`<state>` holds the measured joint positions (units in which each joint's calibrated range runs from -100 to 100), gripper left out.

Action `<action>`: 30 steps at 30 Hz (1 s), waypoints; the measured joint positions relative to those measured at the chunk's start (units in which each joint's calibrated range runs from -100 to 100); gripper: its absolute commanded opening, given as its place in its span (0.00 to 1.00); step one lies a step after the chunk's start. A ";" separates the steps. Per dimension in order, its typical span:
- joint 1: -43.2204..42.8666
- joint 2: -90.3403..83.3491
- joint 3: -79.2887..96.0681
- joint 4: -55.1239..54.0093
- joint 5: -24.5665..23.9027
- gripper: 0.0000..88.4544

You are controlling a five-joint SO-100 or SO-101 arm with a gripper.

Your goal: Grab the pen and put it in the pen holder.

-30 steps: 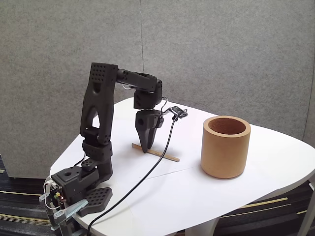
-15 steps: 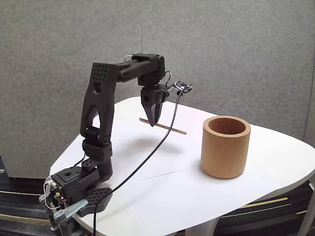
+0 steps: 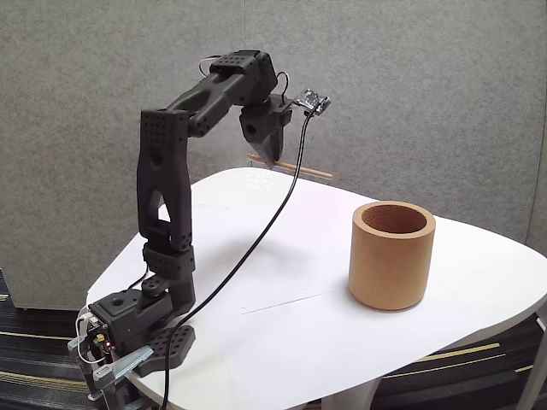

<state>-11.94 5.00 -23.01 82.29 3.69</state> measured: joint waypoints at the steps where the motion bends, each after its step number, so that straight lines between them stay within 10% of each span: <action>1: 0.00 -1.10 0.00 0.00 0.05 0.01; 9: 0.00 -8.30 0.00 0.00 3.27 0.01; 30: 14.84 -15.75 -5.69 -13.39 29.40 0.01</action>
<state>2.90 -10.75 -28.70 68.90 33.09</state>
